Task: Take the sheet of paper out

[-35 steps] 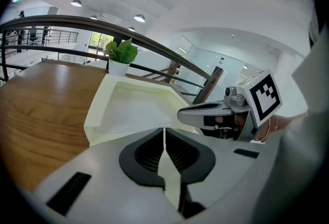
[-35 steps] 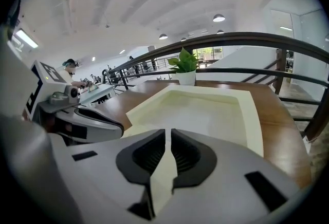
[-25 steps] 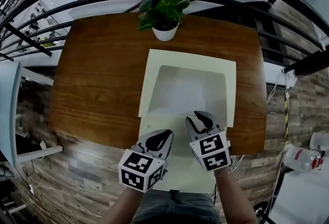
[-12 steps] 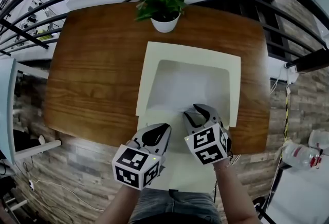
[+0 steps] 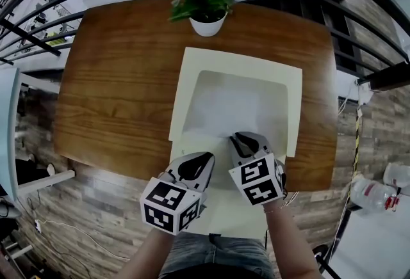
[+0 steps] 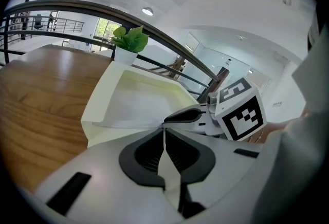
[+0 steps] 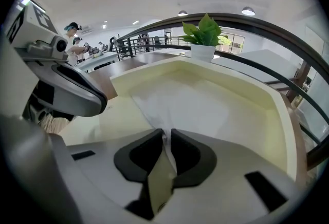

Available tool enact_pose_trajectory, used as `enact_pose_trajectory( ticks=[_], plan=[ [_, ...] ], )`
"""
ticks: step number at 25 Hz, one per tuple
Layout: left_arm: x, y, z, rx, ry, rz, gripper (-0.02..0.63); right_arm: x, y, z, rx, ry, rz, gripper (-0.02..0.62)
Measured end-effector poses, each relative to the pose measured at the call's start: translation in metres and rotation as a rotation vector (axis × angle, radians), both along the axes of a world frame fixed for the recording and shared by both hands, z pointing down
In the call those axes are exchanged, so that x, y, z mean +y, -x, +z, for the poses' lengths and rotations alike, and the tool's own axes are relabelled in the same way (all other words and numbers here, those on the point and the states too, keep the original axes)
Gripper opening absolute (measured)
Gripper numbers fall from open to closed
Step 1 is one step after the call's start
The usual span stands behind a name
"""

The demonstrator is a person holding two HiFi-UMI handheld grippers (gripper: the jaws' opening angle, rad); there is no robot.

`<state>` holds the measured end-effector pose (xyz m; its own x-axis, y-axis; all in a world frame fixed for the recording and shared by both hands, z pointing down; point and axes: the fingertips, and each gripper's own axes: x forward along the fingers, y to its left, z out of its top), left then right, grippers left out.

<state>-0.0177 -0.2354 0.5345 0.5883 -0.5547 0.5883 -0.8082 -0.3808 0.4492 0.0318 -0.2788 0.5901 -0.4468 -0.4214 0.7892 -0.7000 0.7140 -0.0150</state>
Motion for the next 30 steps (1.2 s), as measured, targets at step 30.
enact_pose_trajectory(
  ticks=[30],
  plan=[
    [0.044,0.007,-0.015,-0.015,-0.047,0.016,0.025,0.054,-0.004,-0.040,-0.056,-0.108,0.073,0.032]
  ],
)
